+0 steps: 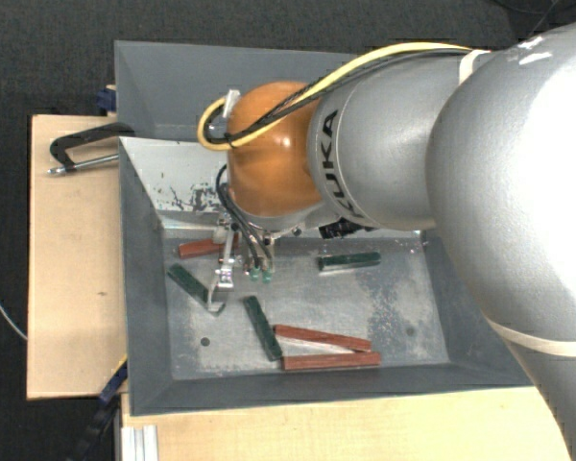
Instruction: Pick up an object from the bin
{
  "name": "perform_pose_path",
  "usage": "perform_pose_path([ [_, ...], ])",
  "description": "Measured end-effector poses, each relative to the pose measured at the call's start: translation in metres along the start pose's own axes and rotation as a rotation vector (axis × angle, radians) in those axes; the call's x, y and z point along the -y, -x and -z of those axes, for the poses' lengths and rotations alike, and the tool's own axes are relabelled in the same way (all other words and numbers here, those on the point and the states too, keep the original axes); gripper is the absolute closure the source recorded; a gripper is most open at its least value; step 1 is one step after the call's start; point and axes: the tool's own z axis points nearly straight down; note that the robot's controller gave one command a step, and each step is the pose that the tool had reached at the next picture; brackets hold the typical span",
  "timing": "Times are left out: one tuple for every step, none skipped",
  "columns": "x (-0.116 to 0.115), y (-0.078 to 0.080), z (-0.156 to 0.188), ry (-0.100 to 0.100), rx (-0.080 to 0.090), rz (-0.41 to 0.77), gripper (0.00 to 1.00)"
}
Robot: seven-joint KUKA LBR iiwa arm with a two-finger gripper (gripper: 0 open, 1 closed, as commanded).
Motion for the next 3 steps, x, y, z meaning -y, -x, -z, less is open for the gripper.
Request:
perform_pose_path([
  [-0.011, -0.002, -0.003, 0.000, 0.000, -0.056, 0.00],
  [-0.033, -0.007, -0.005, 0.001, 0.002, -0.182, 0.00],
  [-0.034, -0.005, -0.061, 0.002, 0.002, -0.270, 0.00],
])
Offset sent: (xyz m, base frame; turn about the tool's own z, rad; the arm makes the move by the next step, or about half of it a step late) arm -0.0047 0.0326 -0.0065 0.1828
